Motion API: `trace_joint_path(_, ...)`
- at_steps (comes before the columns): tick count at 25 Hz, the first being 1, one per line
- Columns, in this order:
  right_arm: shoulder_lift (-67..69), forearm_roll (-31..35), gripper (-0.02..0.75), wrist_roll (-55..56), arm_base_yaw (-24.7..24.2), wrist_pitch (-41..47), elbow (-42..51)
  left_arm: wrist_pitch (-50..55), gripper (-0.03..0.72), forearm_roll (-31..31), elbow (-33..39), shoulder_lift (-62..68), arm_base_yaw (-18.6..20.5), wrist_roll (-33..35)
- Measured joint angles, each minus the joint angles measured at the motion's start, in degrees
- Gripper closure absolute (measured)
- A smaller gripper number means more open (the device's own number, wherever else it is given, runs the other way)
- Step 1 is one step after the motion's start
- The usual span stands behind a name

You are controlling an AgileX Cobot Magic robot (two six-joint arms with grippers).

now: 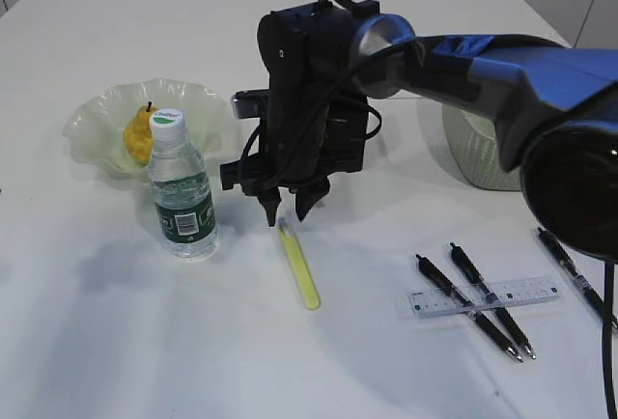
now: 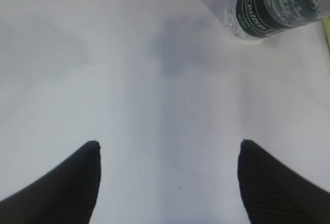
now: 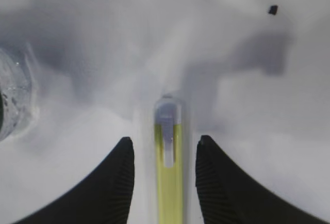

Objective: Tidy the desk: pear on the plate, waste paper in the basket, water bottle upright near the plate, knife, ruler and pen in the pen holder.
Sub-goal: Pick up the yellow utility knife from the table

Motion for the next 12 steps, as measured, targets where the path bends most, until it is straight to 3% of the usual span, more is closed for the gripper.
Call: trace_joint_path(12, 1.56, -0.84, 0.436, 0.00, 0.60, -0.08, 0.00, 0.00, 0.098, 0.00, 0.00, 0.00, 0.00, 0.00)
